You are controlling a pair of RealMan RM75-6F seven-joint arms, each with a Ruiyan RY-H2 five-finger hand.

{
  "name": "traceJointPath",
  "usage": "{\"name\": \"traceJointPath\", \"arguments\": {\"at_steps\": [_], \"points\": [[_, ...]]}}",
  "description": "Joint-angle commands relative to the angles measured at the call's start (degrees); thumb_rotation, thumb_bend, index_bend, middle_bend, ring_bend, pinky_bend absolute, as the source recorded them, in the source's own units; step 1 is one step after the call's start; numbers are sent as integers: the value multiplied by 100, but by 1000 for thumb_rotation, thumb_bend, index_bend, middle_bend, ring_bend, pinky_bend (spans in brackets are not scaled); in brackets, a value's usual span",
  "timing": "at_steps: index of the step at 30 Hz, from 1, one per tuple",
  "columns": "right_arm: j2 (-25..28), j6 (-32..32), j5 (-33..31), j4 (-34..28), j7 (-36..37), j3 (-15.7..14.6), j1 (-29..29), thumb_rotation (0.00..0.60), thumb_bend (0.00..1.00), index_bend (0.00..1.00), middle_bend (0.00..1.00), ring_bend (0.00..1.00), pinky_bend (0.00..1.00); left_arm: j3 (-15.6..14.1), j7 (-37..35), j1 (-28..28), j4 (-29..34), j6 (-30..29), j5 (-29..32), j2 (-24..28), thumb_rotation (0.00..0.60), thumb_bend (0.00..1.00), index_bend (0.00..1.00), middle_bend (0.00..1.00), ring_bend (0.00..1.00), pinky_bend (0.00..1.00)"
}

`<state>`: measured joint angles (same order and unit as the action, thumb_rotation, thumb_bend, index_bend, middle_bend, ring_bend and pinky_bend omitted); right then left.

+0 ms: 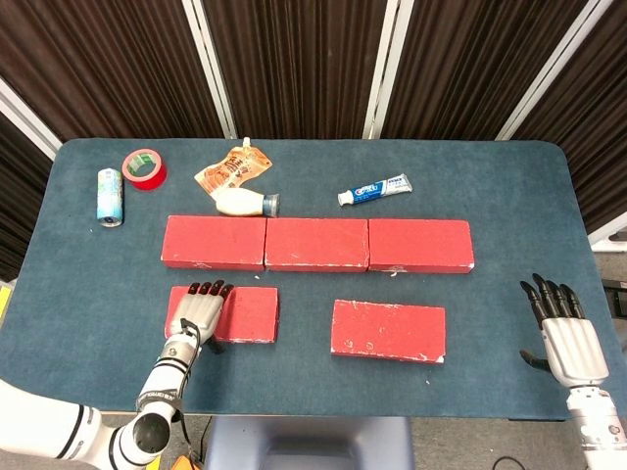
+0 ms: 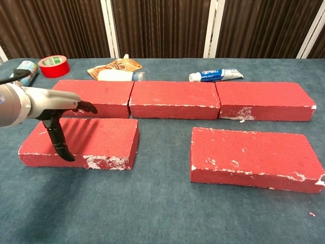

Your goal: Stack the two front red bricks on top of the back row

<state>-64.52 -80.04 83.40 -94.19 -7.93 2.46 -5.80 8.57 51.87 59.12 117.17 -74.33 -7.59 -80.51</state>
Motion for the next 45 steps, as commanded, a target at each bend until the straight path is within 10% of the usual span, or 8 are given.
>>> {"name": "traceJointPath", "arguments": {"at_steps": [1, 45], "points": [[2, 2, -3, 1, -1, -1, 0, 600, 0, 0, 0, 0, 0, 7, 20, 26, -65, 24, 63, -59, 600, 0, 0, 0, 0, 45], [-10, 52, -64, 17, -47, 2, -21, 600, 0, 0, 0, 0, 0, 124, 296, 199, -869, 317, 601, -464, 600, 0, 0, 0, 0, 65]]}}
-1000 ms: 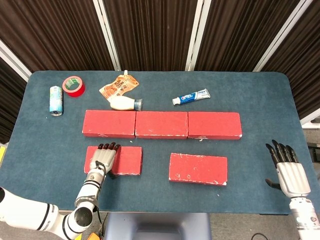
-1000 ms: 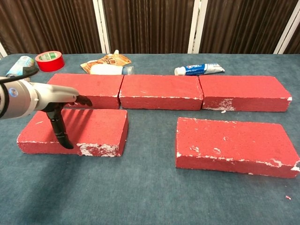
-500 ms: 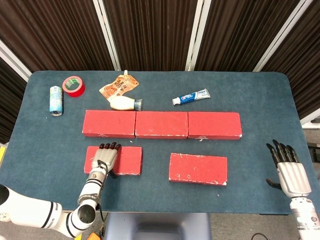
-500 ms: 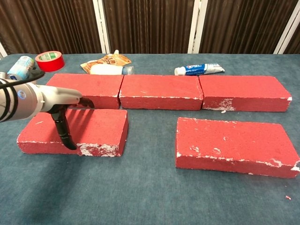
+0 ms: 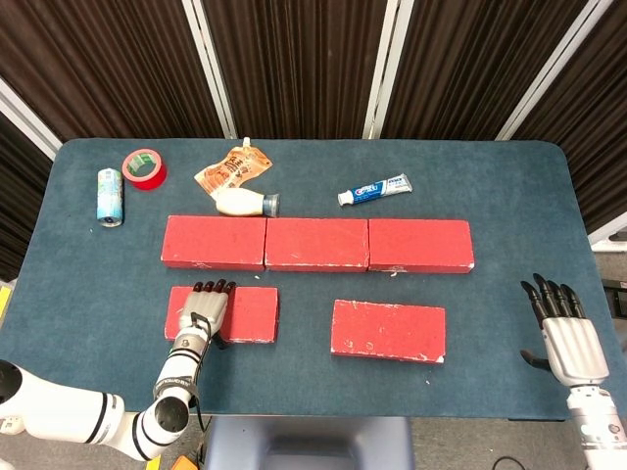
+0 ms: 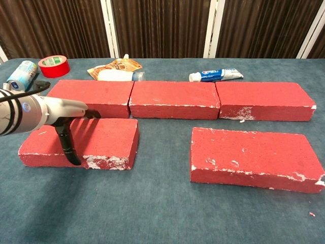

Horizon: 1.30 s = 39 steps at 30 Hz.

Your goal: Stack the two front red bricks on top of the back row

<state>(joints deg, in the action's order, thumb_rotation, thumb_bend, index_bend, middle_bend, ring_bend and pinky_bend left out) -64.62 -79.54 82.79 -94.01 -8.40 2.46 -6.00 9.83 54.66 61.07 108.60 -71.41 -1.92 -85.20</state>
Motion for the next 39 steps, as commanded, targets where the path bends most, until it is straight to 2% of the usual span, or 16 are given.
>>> {"name": "traceJointPath", "arguments": {"at_steps": [1, 18, 19, 22, 23, 28, 35, 39], "points": [[0, 0, -4, -2, 0, 2, 0, 600, 0, 0, 0, 0, 0, -1, 18, 4, -26, 39, 36, 7, 600, 0, 0, 0, 0, 66], [8, 9, -1, -37, -19, -11, -2, 600, 0, 0, 0, 0, 0, -50, 20, -32, -118, -21, -130, -54, 600, 0, 0, 0, 0, 114], [10, 11, -3, -38, -19, -10, -3, 600, 0, 0, 0, 0, 0, -43, 13, -34, -128, -23, -150, -56, 600, 14, 0, 0, 0, 115], [8, 20, -7, -34, -13, -11, -6, 600, 0, 0, 0, 0, 0, -57, 37, -30, -155, -35, -208, -70, 600, 168, 0, 0, 0, 135], [11, 25, -6, -37, -12, -14, -7, 600, 0, 0, 0, 0, 0, -81, 58, -31, -177, -51, -232, -85, 600, 183, 0, 0, 0, 144], [25, 26, -8, -51, 4, -16, -5, 600, 0, 0, 0, 0, 0, -128, 96, -51, -227, -94, -274, -132, 600, 191, 0, 7, 0, 183], [38, 46, -20, -65, 23, -18, -9, 600, 0, 0, 0, 0, 0, -143, 184, -60, -201, -172, -324, -111, 600, 237, 0, 105, 0, 192], [44, 37, -16, -66, 38, -19, -4, 600, 0, 0, 0, 0, 0, -148, 328, -37, -23, -326, -337, 39, 600, 252, 0, 126, 1, 198]]}}
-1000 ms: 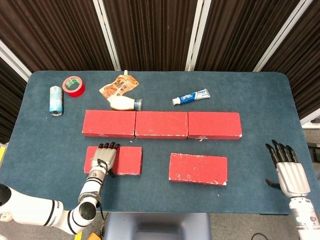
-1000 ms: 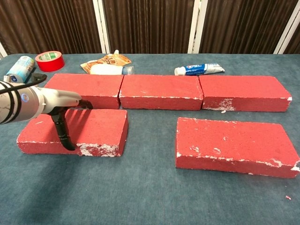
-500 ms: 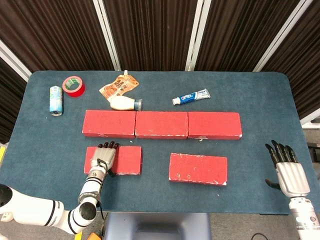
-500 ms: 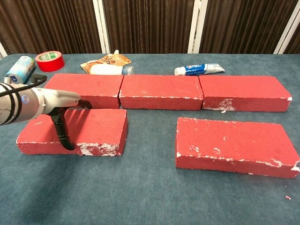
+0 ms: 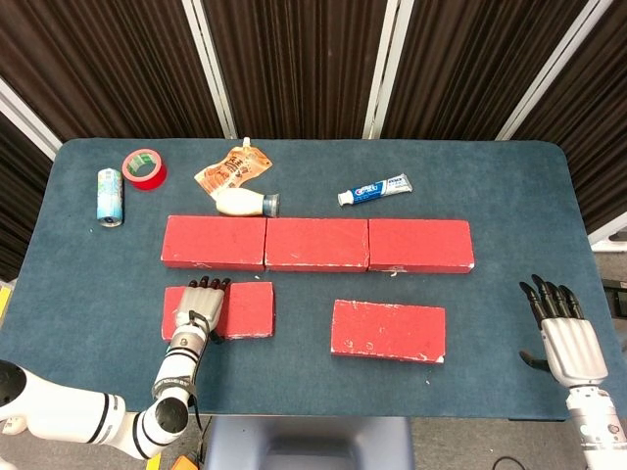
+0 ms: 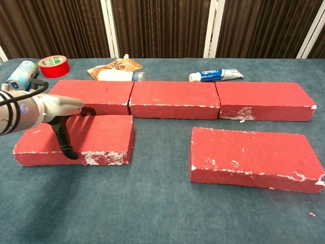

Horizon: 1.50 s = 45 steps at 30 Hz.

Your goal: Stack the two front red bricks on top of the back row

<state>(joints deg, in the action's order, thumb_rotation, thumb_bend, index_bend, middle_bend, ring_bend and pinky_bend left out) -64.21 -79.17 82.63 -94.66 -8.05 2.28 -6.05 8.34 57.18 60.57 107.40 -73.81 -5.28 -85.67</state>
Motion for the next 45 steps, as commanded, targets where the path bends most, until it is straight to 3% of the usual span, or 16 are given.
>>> {"name": "traceJointPath", "arguments": {"at_steps": [1, 8, 16, 32, 39, 45], "points": [[4, 2, 0, -1, 7, -2, 1, 600, 0, 0, 0, 0, 0, 12, 109, 20, 154, -130, 16, 132, 600, 252, 0, 127, 1, 199], [5, 1, 11, -6, 17, -5, 0, 600, 0, 0, 0, 0, 0, 159, 298, 57, 743, -514, 74, 602, 600, 252, 0, 102, 0, 191], [1, 26, 0, -12, -3, -11, -9, 600, 0, 0, 0, 0, 0, 558, 499, 298, 852, -449, 373, 886, 600, 251, 0, 101, 0, 188], [-35, 150, -71, 72, -37, -19, -52, 600, 0, 0, 0, 0, 0, 1427, 1380, 1538, -533, 347, 1749, 273, 600, 253, 0, 101, 0, 176], [-36, 195, -106, 141, -3, -18, -66, 600, 0, 0, 0, 0, 0, 1547, 1597, 1795, -1351, 829, 2159, 47, 600, 253, 0, 101, 0, 165], [-56, 208, -135, 200, -28, -4, -79, 600, 0, 0, 0, 0, 0, 1439, 1717, 1845, -1945, 1221, 2201, -61, 600, 252, 0, 100, 0, 157]]}}
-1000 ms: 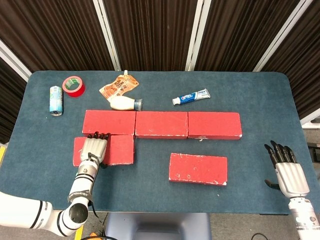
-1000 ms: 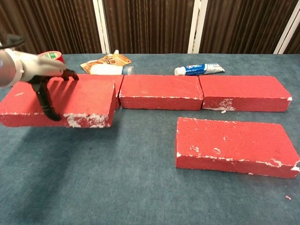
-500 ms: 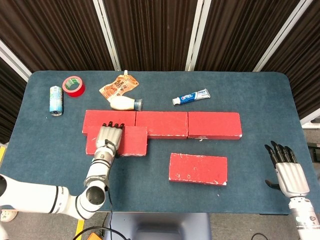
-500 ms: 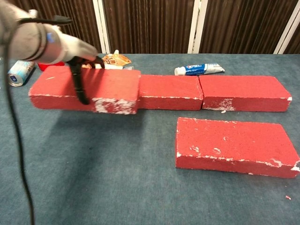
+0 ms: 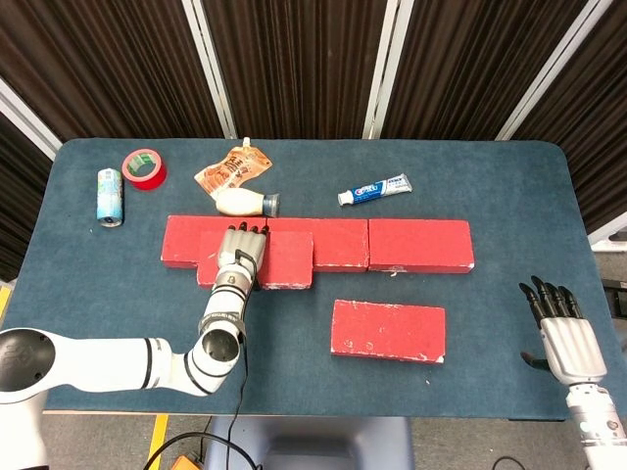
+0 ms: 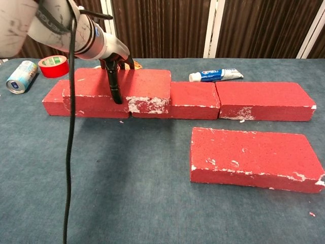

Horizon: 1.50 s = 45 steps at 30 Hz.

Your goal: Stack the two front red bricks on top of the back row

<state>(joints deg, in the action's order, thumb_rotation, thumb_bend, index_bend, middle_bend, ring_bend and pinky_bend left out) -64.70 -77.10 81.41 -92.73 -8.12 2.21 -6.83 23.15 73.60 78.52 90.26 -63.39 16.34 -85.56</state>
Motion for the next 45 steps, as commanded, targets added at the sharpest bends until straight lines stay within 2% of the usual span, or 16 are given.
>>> {"name": "traceJointPath", "arguments": {"at_steps": [1, 9, 21, 45], "points": [[-13, -6, -9, 5, -36, 5, -2, 600, 0, 0, 0, 0, 0, -41, 85, 63, -301, 229, 36, -85, 600, 252, 0, 100, 0, 155], [-74, 8, -41, -11, -200, 0, -14, 600, 0, 0, 0, 0, 0, -151, 371, 220, -832, 629, 221, -181, 600, 253, 0, 100, 0, 152], [-111, 59, -150, 6, -274, 20, -30, 600, 0, 0, 0, 0, 0, -13, 590, 407, -1132, 721, 651, -111, 600, 254, 0, 100, 0, 150], [-143, 94, -234, 68, -341, 23, -40, 600, 0, 0, 0, 0, 0, 1, 796, 509, -1883, 1104, 854, -388, 600, 255, 0, 89, 0, 143]]}}
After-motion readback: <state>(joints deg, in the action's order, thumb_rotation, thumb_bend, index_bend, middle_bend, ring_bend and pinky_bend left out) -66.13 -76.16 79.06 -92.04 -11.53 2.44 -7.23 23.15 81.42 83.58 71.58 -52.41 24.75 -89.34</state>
